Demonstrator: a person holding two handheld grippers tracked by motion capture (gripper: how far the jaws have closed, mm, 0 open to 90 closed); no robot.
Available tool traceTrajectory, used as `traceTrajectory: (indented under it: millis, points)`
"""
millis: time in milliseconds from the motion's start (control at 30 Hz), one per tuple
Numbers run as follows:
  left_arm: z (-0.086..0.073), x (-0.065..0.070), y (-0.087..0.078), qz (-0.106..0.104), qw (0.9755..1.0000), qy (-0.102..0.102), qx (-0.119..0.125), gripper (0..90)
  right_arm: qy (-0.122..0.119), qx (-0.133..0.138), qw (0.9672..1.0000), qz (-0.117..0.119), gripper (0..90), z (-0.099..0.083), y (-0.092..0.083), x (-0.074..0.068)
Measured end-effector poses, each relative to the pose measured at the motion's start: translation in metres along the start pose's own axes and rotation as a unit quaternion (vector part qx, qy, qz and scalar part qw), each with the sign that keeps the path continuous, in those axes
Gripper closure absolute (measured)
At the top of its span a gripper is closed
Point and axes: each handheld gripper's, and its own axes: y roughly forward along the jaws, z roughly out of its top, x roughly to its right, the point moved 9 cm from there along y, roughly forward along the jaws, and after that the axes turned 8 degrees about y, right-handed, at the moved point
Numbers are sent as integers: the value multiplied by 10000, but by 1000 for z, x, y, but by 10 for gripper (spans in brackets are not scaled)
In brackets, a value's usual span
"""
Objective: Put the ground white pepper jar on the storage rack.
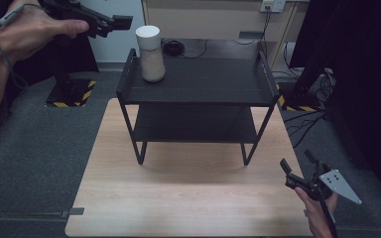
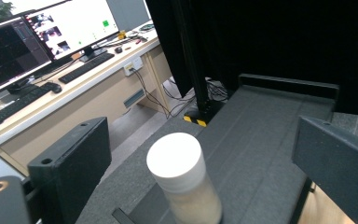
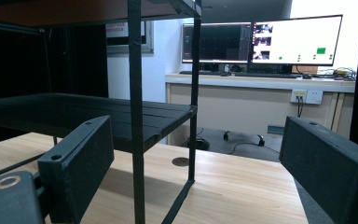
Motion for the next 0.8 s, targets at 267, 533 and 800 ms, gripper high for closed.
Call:
traceTrajectory:
  millis: [267,533,800]
  points:
    - [-6,15,-20,-115,9999,83,13,21,-4,-13,10000,22,98,0,2,-2]
    - [-12,31,-40,-258,9995,103,177,19,-12,-26,10000,22,98,-1,2,-2]
    - [-22,45,-53,-355,9991,128,215,20,4,-32,10000,28,98,-1,2,-3]
